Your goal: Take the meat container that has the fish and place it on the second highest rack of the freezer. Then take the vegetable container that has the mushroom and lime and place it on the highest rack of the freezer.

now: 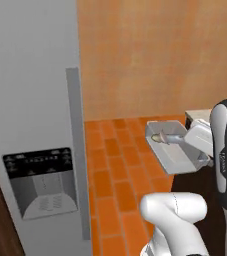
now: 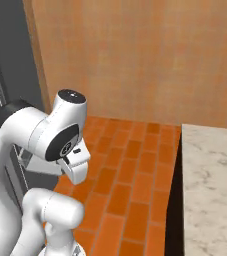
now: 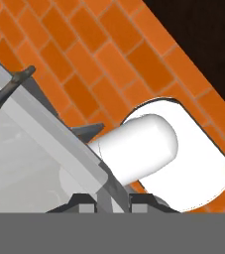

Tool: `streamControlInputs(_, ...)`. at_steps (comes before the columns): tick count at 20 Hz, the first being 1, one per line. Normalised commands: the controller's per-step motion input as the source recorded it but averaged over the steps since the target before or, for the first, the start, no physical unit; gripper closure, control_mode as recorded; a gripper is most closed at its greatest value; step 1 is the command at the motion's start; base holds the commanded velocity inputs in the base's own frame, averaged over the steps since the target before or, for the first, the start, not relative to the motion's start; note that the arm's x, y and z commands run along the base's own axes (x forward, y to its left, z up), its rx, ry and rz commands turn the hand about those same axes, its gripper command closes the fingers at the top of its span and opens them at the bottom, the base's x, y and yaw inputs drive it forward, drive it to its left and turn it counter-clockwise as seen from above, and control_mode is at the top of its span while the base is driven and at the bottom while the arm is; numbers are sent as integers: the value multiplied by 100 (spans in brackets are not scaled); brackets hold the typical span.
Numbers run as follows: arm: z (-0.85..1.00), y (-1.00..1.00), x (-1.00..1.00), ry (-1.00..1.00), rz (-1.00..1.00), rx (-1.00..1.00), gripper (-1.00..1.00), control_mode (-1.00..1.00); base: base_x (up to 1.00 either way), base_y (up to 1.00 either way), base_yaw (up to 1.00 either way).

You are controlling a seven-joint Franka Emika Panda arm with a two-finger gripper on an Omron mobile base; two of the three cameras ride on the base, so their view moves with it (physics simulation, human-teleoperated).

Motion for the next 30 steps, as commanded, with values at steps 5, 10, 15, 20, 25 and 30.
streamControlInputs(5,0,0,0,0,0,0,100,100,100,-6,6)
streamControlInputs(10,0,0,0,0,0,0,100,100,100,-35,4)
streamControlInputs(15,0,0,0,0,0,0,100,100,100,-65,6)
streamControlInputs(20,0,0,0,0,0,0,100,100,100,-44,11)
streamControlInputs(25,0,0,0,0,0,0,100,100,100,-21,18)
streamControlInputs(30,0,0,0,0,0,0,100,100,87,-3,59)
